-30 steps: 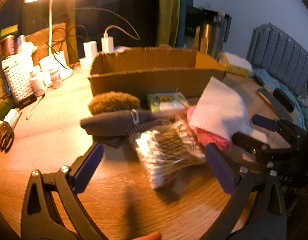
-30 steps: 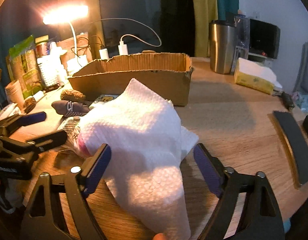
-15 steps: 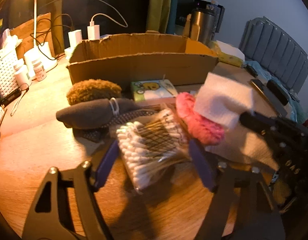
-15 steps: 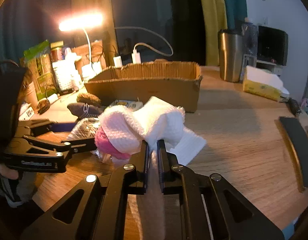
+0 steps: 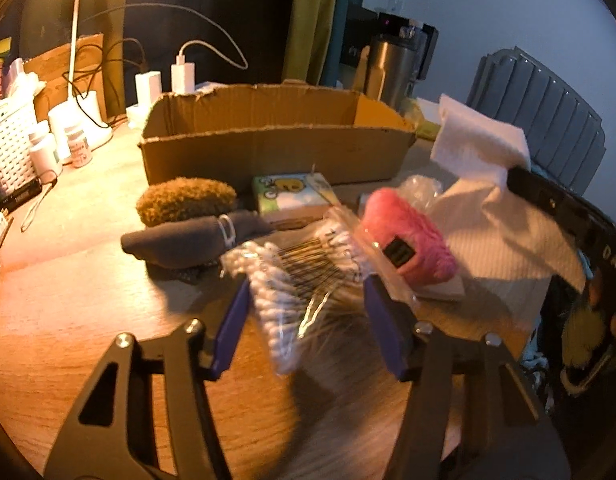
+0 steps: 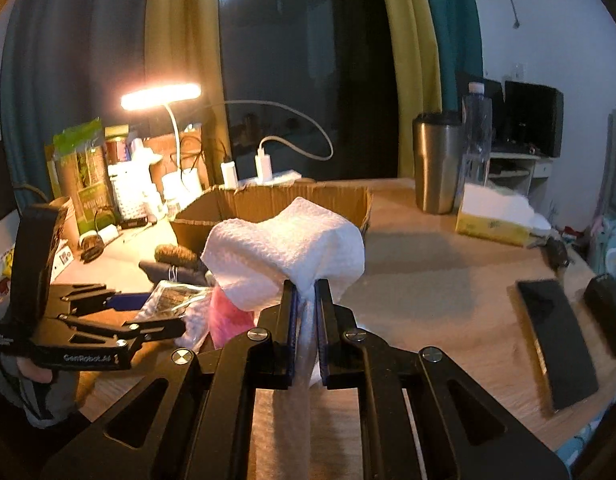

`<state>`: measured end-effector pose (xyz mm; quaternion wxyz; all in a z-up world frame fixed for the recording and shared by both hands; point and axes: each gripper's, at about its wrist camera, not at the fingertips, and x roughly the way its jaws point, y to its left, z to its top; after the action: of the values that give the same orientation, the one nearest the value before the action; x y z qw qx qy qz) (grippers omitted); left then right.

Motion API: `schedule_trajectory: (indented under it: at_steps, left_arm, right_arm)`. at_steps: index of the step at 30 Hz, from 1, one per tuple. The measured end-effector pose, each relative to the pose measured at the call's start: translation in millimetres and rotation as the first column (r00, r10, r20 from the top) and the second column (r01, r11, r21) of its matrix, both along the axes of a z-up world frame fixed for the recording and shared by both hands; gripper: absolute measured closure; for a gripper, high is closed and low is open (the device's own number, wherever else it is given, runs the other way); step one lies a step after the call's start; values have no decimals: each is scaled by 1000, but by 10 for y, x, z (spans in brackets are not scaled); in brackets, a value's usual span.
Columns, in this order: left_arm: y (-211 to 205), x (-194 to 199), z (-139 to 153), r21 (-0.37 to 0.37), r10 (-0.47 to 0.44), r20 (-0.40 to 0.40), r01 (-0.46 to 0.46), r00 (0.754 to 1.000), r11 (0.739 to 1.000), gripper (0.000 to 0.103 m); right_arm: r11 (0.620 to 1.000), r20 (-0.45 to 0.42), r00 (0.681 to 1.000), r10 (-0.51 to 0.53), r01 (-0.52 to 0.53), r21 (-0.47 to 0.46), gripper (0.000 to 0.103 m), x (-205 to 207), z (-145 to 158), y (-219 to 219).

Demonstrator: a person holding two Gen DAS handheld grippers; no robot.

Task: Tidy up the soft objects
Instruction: 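Carry the cotton swab bag into the box with the left gripper while right holds towel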

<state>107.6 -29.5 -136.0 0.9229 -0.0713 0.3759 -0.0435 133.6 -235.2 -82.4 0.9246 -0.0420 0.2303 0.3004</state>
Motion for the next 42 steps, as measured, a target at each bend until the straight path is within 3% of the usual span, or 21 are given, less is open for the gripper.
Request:
schedule_trajectory:
  at_steps: [17,28,42]
  left_arm:
    - [201,-153,488,-31,3,130,1,992,1000,44]
    - [299,180,844,-23,14,234,-9,972,1000,44]
    - [432,823,1138,-55,34,282,-20,959,998,44]
  right_arm:
    - [1000,82,997,14,-14,7,93,183,381,-8]
    - [999,112,993,32,-31,-10,93,474,561,156]
    - [999,119,992,49,-46,-23,93,1036,809,389]
